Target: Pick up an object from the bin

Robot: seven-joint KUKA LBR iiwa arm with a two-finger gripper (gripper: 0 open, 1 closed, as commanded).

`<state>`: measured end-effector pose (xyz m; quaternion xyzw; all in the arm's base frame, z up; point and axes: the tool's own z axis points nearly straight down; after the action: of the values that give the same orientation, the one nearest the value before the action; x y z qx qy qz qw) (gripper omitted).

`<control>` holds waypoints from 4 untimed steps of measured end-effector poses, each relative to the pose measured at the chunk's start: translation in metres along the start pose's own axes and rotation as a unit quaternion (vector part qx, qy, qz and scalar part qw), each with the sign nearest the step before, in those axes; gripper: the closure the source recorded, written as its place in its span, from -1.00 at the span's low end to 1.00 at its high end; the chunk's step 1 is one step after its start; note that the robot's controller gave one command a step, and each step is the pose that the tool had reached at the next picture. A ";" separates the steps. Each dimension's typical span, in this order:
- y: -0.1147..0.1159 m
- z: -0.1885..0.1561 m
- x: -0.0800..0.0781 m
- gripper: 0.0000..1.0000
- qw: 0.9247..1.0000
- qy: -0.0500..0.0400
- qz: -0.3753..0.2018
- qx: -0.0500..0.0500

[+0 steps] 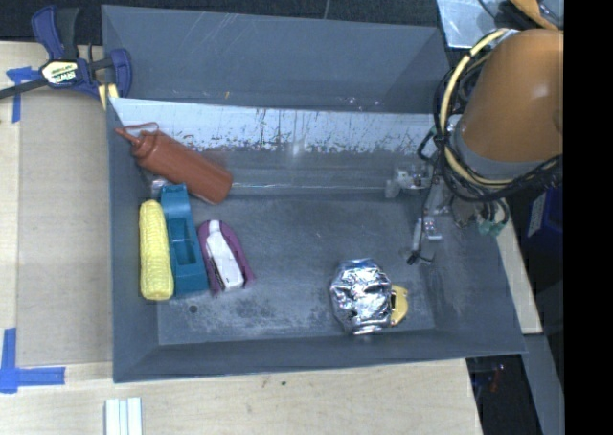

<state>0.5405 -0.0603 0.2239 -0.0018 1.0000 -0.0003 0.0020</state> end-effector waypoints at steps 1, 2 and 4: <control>0.000 0.000 0.000 1.00 1.000 0.000 0.000 0.000; 0.000 0.000 0.000 1.00 1.000 0.000 0.000 0.000; 0.037 0.070 0.058 1.00 0.999 -0.001 -0.040 0.000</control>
Offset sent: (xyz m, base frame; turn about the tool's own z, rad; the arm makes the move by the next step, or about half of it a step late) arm 0.0000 0.0000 0.0000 0.0000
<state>0.4828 -0.0235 0.1541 -0.0418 0.9991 -0.0005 0.0030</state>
